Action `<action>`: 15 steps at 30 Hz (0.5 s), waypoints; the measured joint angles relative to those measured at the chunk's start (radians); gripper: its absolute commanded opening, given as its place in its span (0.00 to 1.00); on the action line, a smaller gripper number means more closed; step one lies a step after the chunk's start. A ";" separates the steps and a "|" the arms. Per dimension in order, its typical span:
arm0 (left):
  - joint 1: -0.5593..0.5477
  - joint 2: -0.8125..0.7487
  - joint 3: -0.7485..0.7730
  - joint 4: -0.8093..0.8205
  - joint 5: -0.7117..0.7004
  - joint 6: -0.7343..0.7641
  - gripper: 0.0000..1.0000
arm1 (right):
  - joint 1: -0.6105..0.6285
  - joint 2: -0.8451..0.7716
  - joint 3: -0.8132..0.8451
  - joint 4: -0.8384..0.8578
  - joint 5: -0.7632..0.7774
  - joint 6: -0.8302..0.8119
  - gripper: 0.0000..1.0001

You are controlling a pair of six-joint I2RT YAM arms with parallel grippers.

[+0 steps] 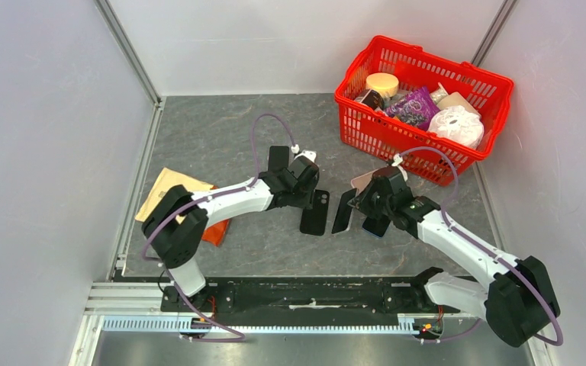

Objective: Put the phone into the phone case

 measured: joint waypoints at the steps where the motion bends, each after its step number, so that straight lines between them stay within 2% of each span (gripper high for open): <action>1: 0.000 0.019 0.002 -0.006 -0.011 0.005 0.45 | 0.000 -0.006 0.000 -0.007 0.000 -0.005 0.00; 8: 0.000 0.098 0.003 -0.027 -0.039 0.013 0.44 | 0.000 -0.011 0.002 -0.028 -0.006 -0.034 0.00; 15: 0.000 0.130 0.003 -0.014 -0.033 0.013 0.36 | 0.000 -0.005 0.010 -0.028 -0.023 -0.053 0.00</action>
